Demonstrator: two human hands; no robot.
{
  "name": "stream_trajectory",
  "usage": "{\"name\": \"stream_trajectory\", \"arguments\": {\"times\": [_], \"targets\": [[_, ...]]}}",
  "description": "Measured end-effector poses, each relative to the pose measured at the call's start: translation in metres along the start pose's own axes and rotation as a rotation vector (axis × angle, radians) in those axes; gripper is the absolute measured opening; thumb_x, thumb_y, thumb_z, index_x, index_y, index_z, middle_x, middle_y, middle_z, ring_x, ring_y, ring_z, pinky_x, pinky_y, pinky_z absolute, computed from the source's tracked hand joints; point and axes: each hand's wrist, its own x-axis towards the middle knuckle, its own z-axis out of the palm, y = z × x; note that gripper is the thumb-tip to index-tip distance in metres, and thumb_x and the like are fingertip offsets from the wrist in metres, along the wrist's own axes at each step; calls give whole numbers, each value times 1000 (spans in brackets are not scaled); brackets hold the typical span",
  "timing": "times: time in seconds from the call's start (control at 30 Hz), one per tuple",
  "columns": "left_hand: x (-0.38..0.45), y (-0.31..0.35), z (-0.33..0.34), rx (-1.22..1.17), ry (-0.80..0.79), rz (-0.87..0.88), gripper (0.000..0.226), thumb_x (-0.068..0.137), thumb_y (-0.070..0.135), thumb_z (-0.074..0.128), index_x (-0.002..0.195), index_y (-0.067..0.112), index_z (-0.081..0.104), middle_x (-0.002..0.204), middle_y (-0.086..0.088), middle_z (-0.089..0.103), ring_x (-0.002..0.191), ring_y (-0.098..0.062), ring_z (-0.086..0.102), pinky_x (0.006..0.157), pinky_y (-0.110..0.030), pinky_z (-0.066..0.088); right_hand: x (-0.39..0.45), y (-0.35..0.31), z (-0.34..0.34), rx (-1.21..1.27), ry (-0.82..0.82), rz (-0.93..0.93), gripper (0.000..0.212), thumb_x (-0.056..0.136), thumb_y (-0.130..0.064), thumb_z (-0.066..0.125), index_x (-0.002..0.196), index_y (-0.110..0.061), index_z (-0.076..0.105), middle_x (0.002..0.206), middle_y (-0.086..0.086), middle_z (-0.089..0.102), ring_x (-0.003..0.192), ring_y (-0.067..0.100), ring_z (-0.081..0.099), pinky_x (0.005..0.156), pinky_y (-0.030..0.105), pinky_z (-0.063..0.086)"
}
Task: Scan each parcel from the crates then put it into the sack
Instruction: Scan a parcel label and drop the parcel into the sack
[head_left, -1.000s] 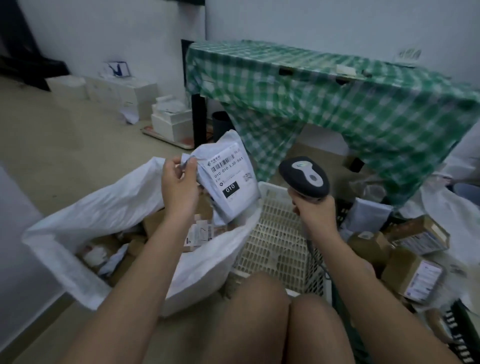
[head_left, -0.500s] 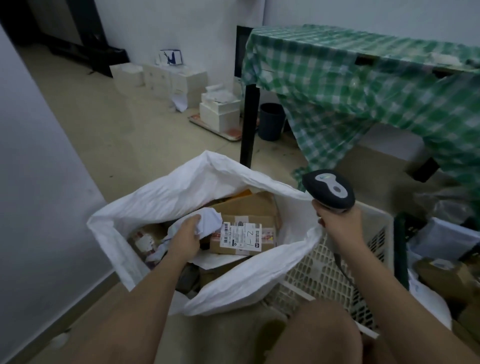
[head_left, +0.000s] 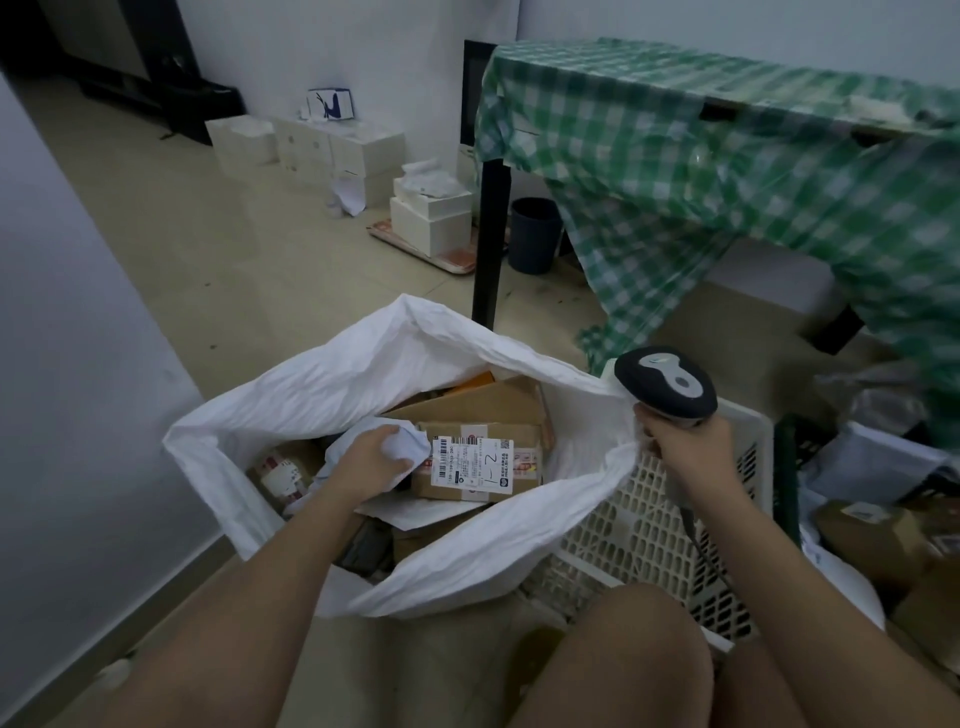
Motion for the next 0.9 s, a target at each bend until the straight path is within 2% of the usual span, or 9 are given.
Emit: {"name": "stream_trajectory", "arguments": {"times": [0.13, 0.23, 0.33, 0.4, 0.53, 0.63, 0.73, 0.83, 0.9], "targets": [[-18, 26, 6, -220, 53, 25, 30, 92, 16, 61, 122, 15, 55, 117, -4, 56, 116, -22, 53, 92, -24, 39, -9, -6, -13, -4, 16, -22, 17, 86, -11, 69, 73, -10, 60, 64, 11, 58, 58, 20, 51, 60, 33, 44], [-42, 67, 13, -445, 57, 74, 21, 88, 18, 65, 106, 29, 60, 122, 1, 59, 110, -19, 58, 92, -41, 50, -16, -7, -34, -4, 40, -14, 17, 87, -9, 68, 72, -7, 60, 62, 11, 58, 59, 22, 53, 63, 38, 47], [-63, 117, 31, -453, 114, 208, 25, 94, 12, 59, 118, 19, 58, 114, 9, 54, 105, -10, 52, 90, -26, 41, -24, 1, -71, -2, 66, 8, 21, 88, -6, 65, 70, -2, 55, 64, 17, 54, 63, 25, 49, 64, 39, 42], [-77, 152, 45, -506, 118, 283, 23, 94, 10, 58, 116, 16, 60, 111, 7, 59, 102, -11, 56, 81, -20, 44, -29, 8, -101, -14, 97, 20, 17, 89, -7, 64, 76, -1, 55, 69, 21, 54, 66, 26, 48, 63, 38, 40], [-95, 218, 90, -567, -27, 414, 20, 94, 10, 59, 106, 26, 61, 109, 3, 64, 97, -14, 59, 76, -23, 50, -34, 29, -166, -16, 267, 57, 19, 86, -10, 67, 73, -2, 57, 66, 18, 58, 64, 27, 52, 63, 39, 41], [-109, 264, 133, -549, -172, 479, 18, 94, 15, 59, 109, 25, 59, 111, 9, 60, 106, -10, 57, 87, -26, 48, -37, 45, -211, 42, 373, 99, 22, 84, -6, 68, 66, -8, 54, 59, 12, 54, 56, 22, 46, 56, 32, 39], [-119, 300, 184, -461, -305, 501, 18, 95, 18, 59, 111, 23, 59, 114, 6, 60, 109, -12, 56, 89, -28, 46, -34, 64, -252, 32, 459, 113, 24, 82, -5, 66, 65, -13, 52, 59, 6, 52, 57, 19, 46, 50, 25, 40], [-121, 328, 239, -386, -384, 503, 21, 93, 19, 60, 114, 21, 59, 112, 6, 60, 103, -9, 56, 85, -25, 43, -25, 93, -290, -16, 526, 140, 23, 83, -10, 65, 67, -15, 49, 61, 2, 52, 59, 18, 48, 60, 33, 39], [-121, 346, 277, -347, -452, 504, 26, 94, 18, 60, 120, 16, 58, 114, 4, 59, 96, -6, 53, 82, -22, 39, -17, 113, -314, -27, 545, 158, 15, 87, -14, 64, 74, -15, 55, 66, -1, 56, 60, 13, 51, 65, 30, 42]]}}
